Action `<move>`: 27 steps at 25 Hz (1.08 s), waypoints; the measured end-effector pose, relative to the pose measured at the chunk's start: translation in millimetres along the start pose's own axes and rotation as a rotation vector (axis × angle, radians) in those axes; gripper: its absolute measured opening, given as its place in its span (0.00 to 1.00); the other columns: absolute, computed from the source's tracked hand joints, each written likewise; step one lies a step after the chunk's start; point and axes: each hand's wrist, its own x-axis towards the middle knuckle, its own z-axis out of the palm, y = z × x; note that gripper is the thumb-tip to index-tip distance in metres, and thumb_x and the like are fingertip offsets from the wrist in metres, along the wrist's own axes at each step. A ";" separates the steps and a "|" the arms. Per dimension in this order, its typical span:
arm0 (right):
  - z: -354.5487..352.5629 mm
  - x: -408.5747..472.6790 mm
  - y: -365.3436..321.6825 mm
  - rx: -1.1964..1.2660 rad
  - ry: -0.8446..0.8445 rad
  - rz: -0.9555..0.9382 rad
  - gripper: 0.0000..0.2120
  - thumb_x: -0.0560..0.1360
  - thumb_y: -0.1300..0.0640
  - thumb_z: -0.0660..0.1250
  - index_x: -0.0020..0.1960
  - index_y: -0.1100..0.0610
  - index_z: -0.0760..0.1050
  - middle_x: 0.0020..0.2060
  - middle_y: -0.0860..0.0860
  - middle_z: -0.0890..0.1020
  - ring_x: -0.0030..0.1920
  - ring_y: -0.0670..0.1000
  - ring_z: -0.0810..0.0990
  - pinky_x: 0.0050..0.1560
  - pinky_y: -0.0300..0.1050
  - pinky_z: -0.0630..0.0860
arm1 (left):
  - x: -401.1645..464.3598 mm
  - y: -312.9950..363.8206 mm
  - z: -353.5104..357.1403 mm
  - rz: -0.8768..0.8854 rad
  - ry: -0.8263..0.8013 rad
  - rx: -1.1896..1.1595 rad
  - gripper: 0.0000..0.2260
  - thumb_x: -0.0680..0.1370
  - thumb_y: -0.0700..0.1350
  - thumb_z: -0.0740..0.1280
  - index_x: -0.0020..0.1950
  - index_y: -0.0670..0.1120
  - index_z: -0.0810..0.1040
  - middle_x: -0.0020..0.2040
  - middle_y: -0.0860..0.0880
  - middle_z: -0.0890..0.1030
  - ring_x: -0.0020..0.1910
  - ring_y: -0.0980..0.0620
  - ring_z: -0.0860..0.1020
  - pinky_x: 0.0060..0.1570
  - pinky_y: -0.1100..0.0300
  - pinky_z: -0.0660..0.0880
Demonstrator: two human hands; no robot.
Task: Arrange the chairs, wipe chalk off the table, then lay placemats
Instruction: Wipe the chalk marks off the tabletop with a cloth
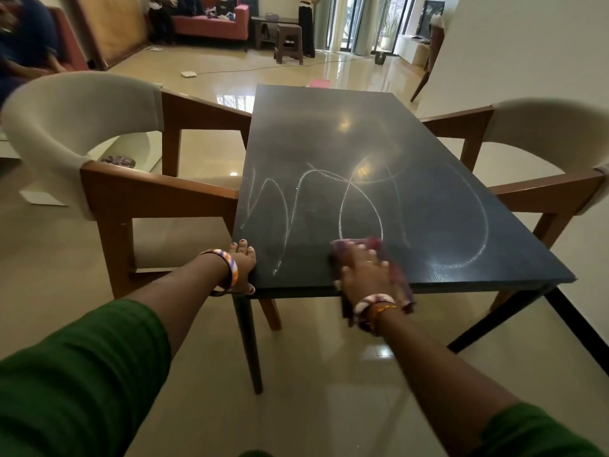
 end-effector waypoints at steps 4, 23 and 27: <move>24.1 -17.3 -46.4 -0.019 -0.239 -0.439 0.27 0.80 0.49 0.55 0.76 0.44 0.50 0.77 0.46 0.50 0.76 0.49 0.46 0.73 0.48 0.40 | -6.7 8.2 -5.3 -0.036 -0.002 0.065 0.34 0.79 0.51 0.60 0.76 0.39 0.44 0.77 0.41 0.47 0.75 0.42 0.49 0.73 0.52 0.54; 17.5 -10.3 -13.3 -0.092 -0.289 -0.514 0.47 0.70 0.47 0.70 0.77 0.48 0.42 0.77 0.46 0.43 0.76 0.48 0.41 0.70 0.41 0.36 | -0.6 2.7 -7.9 -0.015 -0.025 0.091 0.39 0.78 0.53 0.62 0.76 0.41 0.39 0.76 0.41 0.41 0.76 0.43 0.44 0.73 0.50 0.50; -33.0 7.4 96.5 -0.218 -0.087 -0.183 0.48 0.67 0.47 0.74 0.77 0.50 0.47 0.77 0.49 0.51 0.76 0.51 0.49 0.73 0.44 0.48 | -2.2 -3.5 -3.6 0.029 0.008 0.007 0.39 0.77 0.53 0.62 0.76 0.42 0.39 0.76 0.41 0.40 0.76 0.43 0.43 0.73 0.50 0.50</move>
